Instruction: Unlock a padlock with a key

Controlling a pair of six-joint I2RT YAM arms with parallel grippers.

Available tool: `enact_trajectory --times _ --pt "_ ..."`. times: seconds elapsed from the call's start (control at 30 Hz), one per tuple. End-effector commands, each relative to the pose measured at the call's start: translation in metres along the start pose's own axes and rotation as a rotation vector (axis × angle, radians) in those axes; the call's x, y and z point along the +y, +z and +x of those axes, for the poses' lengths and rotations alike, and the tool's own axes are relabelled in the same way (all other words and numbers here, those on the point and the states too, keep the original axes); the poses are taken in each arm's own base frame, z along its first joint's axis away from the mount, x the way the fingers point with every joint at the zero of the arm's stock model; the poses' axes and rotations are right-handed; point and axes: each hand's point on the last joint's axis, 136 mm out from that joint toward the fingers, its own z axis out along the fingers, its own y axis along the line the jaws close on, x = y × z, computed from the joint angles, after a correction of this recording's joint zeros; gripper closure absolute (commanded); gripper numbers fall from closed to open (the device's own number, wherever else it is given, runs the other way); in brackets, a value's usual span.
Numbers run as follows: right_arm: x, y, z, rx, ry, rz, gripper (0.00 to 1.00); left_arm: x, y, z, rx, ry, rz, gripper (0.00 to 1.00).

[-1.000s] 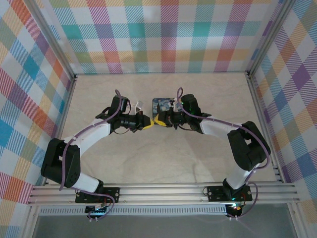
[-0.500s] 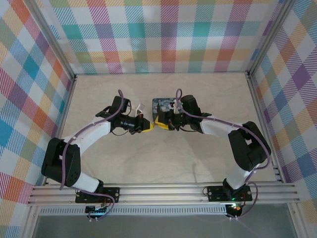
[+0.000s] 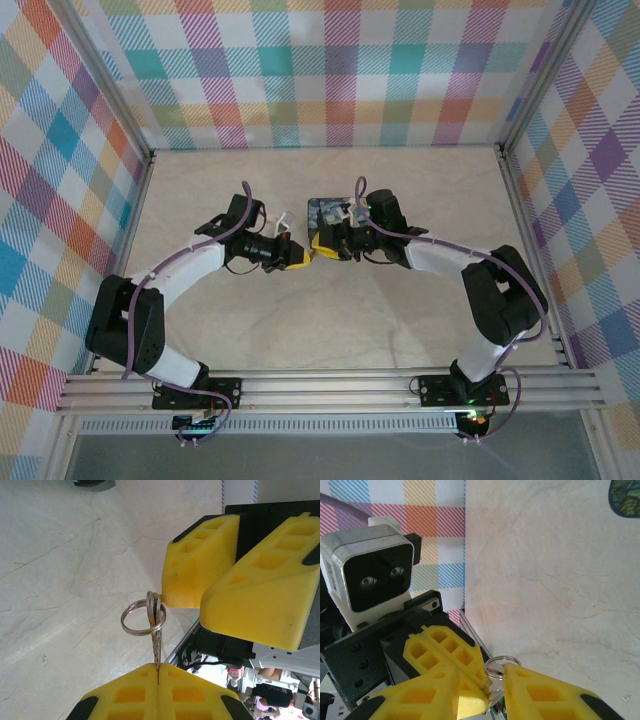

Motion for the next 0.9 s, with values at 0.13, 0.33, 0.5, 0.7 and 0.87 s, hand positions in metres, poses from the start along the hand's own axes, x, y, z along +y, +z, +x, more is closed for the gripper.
enact_trajectory --times 0.13,0.33,0.5,0.7,0.87 --pt "-0.009 -0.002 0.008 0.032 -0.021 0.031 0.66 -0.017 -0.002 0.000 0.024 0.042 0.036 1.00" --pt "-0.018 -0.003 0.008 0.030 -0.029 0.081 0.59 -0.017 -0.003 0.002 0.034 0.047 0.035 1.00" --pt "-0.014 -0.002 0.008 0.036 -0.039 0.046 0.63 -0.016 -0.002 0.004 0.041 0.044 0.041 1.00" --pt "0.002 -0.001 0.007 0.036 -0.056 -0.045 0.77 -0.017 -0.001 0.005 0.044 0.044 0.049 1.00" --pt "0.001 0.000 0.009 0.043 -0.044 -0.058 0.89 -0.012 0.000 0.004 0.042 0.032 0.029 1.00"
